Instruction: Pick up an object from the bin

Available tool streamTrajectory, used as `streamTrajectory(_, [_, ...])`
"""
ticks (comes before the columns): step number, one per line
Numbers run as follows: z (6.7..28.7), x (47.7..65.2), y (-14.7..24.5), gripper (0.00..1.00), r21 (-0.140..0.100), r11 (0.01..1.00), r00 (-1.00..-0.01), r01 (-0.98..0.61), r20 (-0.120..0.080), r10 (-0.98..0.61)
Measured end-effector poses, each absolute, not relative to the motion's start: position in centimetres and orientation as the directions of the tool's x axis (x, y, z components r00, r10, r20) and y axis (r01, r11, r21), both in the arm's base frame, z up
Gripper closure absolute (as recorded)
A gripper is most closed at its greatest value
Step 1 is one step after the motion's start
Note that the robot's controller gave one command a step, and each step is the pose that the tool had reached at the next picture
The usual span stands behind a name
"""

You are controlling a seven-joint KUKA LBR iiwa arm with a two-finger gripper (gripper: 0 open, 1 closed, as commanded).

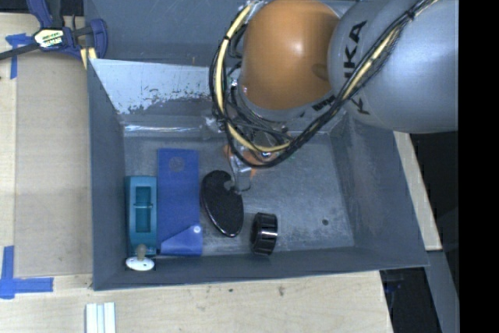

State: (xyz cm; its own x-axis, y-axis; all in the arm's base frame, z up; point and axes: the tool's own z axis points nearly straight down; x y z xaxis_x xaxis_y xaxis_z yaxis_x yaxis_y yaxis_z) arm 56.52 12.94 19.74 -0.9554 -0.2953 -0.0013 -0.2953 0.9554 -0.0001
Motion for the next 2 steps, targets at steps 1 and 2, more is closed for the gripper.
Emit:
streamTrajectory(1, [17.2,55.7,10.7,0.0,0.0,0.976,-0.976,-0.218,-0.004,-0.218])
streamTrajectory(2, [14.9,53.0,10.7,0.0,0.0,0.996,-0.996,-0.092,-0.003,-0.092])
